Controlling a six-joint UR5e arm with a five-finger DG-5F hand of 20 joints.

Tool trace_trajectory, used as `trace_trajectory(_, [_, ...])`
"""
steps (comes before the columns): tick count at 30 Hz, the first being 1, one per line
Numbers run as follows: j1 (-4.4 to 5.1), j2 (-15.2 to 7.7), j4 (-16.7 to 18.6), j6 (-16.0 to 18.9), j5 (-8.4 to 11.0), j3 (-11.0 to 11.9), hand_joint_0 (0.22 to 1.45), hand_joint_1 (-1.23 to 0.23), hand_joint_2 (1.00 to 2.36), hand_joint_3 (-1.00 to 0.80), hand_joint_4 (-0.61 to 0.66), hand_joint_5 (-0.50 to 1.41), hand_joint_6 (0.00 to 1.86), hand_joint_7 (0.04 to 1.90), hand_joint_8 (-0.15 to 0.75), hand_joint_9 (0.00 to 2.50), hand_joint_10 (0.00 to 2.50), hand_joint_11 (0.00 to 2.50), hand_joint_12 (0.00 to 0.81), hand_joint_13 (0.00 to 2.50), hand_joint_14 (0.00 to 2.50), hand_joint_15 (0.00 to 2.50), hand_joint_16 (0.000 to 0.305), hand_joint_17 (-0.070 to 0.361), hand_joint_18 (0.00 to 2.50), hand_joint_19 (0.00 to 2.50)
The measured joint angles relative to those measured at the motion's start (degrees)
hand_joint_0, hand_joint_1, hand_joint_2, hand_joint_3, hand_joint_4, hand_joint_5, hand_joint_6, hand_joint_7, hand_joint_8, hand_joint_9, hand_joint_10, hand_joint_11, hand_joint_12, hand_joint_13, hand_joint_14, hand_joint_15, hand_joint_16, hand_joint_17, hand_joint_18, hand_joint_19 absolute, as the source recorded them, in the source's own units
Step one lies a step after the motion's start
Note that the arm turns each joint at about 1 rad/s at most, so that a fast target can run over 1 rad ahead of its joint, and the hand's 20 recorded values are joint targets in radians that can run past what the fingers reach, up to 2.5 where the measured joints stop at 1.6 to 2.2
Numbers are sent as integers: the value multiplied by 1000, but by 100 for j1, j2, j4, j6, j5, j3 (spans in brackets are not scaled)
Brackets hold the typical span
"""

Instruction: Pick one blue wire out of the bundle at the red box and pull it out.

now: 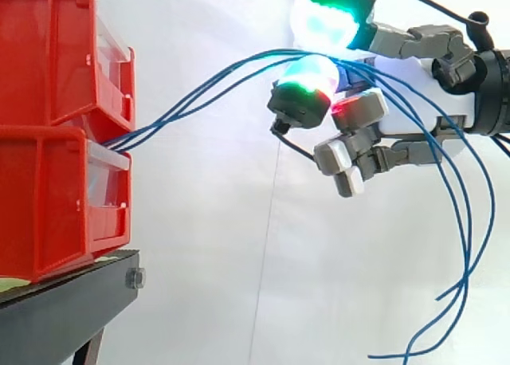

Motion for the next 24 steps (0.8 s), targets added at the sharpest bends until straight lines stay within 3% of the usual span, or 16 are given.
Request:
trace_trajectory(9, [-11, 0, 2, 1, -1, 0, 598, -710, 1018, -267, 170, -63, 896, 1235, 389, 1381, 20, 849, 420, 1134, 23, 675, 49, 111, 1011, 644])
trace_trajectory(18, [-27, -1, 1, -15, -7, 0, 622, -877, 1013, -329, 162, -98, 919, 1186, 373, 1261, 17, 851, 417, 1078, 24, 672, 51, 115, 974, 620])
trace_trajectory(24, [-23, 0, -4, 1, -2, -2, 643, -889, 1011, -357, 126, -107, 924, 1170, 361, 1221, 20, 842, 413, 1052, 24, 661, 51, 115, 954, 611])
